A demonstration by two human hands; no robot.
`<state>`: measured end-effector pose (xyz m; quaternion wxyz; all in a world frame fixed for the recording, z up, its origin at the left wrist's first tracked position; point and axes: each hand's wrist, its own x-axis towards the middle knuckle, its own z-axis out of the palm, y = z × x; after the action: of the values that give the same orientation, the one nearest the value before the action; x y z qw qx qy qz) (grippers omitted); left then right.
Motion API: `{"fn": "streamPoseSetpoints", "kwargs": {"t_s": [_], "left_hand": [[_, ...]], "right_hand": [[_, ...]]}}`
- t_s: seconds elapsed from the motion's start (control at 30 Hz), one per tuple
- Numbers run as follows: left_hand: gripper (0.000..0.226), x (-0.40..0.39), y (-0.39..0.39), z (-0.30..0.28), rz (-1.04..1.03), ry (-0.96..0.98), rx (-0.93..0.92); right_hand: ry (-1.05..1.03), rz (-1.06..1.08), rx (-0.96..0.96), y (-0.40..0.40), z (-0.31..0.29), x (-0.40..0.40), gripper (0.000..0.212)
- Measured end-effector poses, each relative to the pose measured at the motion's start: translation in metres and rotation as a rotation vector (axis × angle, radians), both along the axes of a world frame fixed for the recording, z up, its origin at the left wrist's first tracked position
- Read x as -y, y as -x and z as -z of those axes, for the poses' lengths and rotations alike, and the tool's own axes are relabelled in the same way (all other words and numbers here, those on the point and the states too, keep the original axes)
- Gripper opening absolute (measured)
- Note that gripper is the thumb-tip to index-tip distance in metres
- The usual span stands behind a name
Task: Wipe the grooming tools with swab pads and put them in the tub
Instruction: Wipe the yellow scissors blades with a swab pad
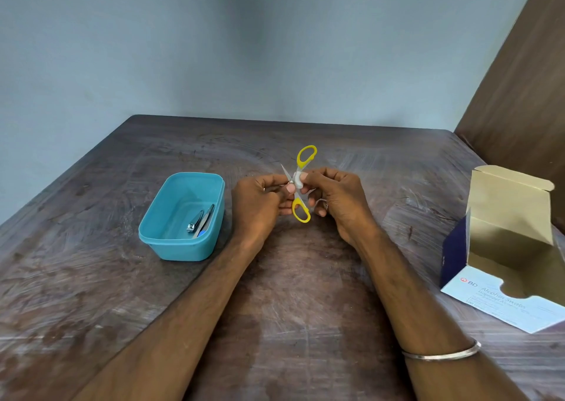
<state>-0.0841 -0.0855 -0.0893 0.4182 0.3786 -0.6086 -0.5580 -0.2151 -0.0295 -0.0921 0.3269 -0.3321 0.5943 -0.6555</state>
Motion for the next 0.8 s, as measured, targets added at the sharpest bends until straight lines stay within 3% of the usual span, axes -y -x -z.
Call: {"fn": "streamPoseSetpoints", "kwargs": {"t_s": [0.1, 0.37, 0.7, 0.8], "left_hand": [[0.018, 0.0029, 0.0004, 0.0004, -0.029, -0.034, -0.027], [0.017, 0.0001, -0.0027, -0.0028, 0.004, 0.029, -0.006], [0.010, 0.0021, -0.0033, -0.0001, 0.005, 0.050, 0.038], [0.018, 0.0046, -0.0016, 0.0021, -0.009, 0.042, 0.042]], "right_hand": [[0.010, 0.023, 0.016, 0.0058, -0.0008, -0.0017, 0.010], [-0.082, -0.085, -0.313, 0.0041, -0.0003, -0.0037, 0.012], [-0.043, -0.084, -0.337, 0.0006, -0.0034, -0.0052, 0.013], [-0.037, -0.095, -0.356, -0.0007, -0.0040, -0.0059, 0.013]]}}
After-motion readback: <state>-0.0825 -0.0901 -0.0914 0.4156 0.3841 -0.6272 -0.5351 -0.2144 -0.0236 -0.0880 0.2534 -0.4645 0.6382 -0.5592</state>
